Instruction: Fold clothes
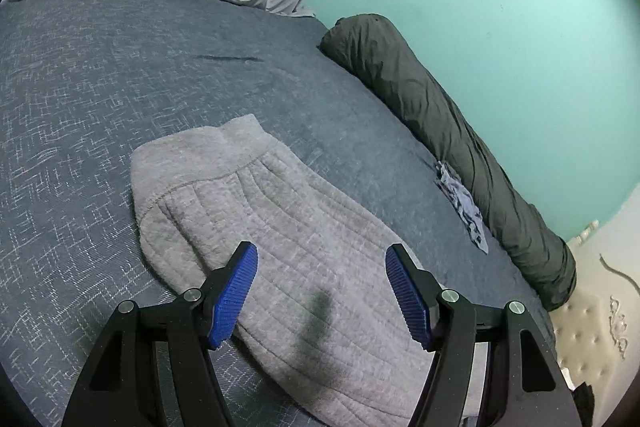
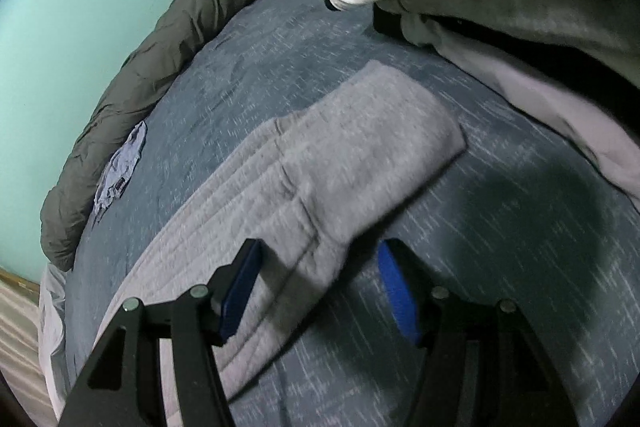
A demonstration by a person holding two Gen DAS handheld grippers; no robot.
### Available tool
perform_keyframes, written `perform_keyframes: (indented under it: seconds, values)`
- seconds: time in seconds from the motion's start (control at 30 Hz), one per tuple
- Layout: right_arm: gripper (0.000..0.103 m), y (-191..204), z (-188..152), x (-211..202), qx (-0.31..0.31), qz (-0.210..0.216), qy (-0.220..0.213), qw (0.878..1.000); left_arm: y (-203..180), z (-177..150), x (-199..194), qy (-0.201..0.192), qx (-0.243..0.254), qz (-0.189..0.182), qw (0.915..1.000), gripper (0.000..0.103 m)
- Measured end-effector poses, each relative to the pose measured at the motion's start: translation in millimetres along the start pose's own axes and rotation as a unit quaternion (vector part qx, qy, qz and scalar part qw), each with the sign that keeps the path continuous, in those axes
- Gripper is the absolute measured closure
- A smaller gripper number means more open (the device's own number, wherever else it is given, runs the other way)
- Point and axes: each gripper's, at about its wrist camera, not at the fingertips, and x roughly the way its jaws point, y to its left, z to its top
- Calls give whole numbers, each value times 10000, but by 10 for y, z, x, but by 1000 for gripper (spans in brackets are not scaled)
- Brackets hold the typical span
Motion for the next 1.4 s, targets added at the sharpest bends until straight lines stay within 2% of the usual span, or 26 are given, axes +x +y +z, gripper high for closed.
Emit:
perform_keyframes:
  seconds: [0.1,0.2,0.27,0.3,0.37,0.47,0.7,0.93,1.13,1.4]
  values:
    - [41,45,48,57,-61,-7,-58,10000,-15,-14,7,9,33,25,10000,33]
    - [53,115,75,90,-186,-104,-121,9997,-31,-27,13,19,61,37,10000,33]
    - [67,156,86,104,-249,-108,-176,9995,-44,-33,14,24,72,26,10000,33]
    - [69,172,88,99,-283,-85,-209,9993,-50,-36,14,27,78,21,10000,33]
    - [79,221,96,79,-393,-29,-253,9989,-63,-41,15,32,89,11,10000,33]
    - [84,371,106,-6,-761,-53,-356,9964,-82,-50,17,40,105,-5,9999,33]
    - [86,861,282,-452,-1542,46,-670,9858,-126,-70,20,60,144,-41,9999,33]
    - [87,1270,709,-944,-1964,42,-974,9757,-179,-94,-15,75,248,-104,9996,33]
    - [88,1344,1009,-1198,-2098,-255,-1114,9711,-178,-76,-43,69,284,-148,9995,33]
    - [88,1202,1286,-1411,-2049,-784,-1336,9665,-156,-58,-37,126,285,-195,9993,33]
